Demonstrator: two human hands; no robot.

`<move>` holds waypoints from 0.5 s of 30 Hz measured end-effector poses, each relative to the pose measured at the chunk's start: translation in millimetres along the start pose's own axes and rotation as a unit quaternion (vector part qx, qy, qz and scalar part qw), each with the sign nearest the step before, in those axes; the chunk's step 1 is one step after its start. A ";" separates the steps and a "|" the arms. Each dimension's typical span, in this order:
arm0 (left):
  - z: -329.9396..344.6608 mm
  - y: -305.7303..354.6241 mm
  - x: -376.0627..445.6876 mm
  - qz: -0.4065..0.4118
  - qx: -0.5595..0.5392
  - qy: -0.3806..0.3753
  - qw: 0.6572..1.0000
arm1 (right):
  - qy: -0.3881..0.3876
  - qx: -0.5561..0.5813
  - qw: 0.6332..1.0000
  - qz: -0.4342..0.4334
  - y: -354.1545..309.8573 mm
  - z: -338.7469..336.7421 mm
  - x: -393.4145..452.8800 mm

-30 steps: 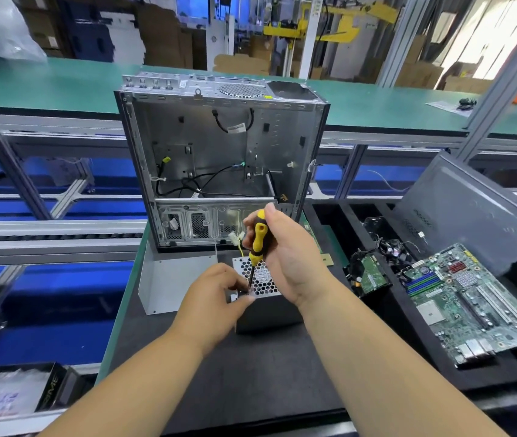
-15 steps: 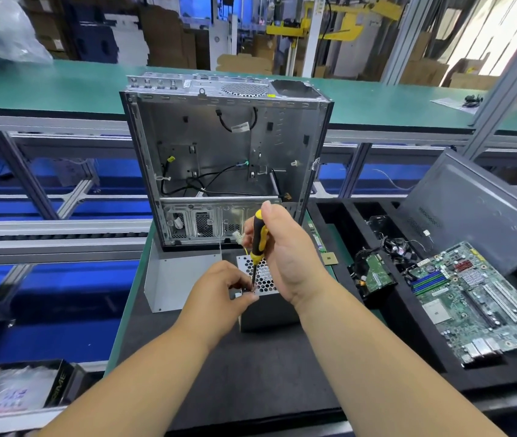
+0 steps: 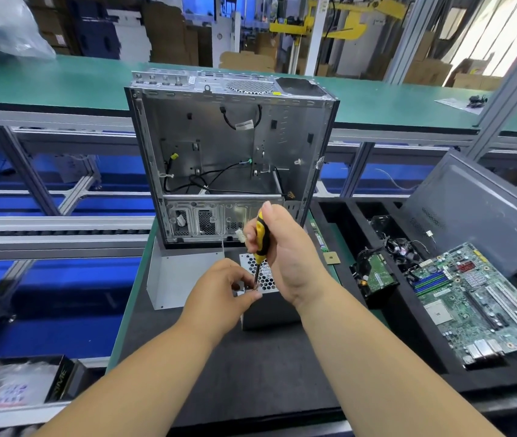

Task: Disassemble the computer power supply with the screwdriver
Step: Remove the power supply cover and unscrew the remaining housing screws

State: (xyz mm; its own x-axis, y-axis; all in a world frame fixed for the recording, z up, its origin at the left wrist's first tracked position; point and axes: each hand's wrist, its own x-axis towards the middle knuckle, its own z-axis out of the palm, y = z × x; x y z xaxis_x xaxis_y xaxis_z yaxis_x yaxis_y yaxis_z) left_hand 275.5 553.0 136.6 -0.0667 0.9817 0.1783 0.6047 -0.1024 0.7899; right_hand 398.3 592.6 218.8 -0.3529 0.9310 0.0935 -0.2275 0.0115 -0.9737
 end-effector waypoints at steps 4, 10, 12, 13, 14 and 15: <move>0.4 1.5 -0.8 0.000 0.005 0.008 1.000 | 0.000 -0.001 1.000 0.008 -2.3 -4.1 0.2; 0.5 1.0 -1.3 0.000 0.020 0.008 1.000 | 0.013 0.004 1.000 0.015 -5.3 -3.4 0.4; 0.5 1.3 -1.2 -0.002 0.022 0.007 1.000 | 0.025 -0.030 0.999 0.018 -5.5 -3.8 -0.7; 0.4 1.6 -1.1 0.000 0.023 0.006 1.000 | 0.033 -0.053 0.998 0.020 -5.6 -4.4 -1.1; 0.4 2.1 -1.1 0.002 0.024 0.005 1.000 | 0.043 -0.073 0.996 0.020 -5.9 -5.0 -1.4; 0.1 2.5 -1.3 0.005 0.025 0.005 1.000 | 0.055 -0.087 0.995 0.016 -6.4 -5.4 -1.7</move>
State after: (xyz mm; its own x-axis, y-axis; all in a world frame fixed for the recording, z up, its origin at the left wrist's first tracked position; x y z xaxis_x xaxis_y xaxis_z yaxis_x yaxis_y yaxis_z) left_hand 277.1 551.5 138.3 -0.0679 0.9793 0.1909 0.6435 -0.1032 0.7584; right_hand 405.3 592.9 223.7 -0.2542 0.9660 0.0481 -0.0548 0.0353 -0.9979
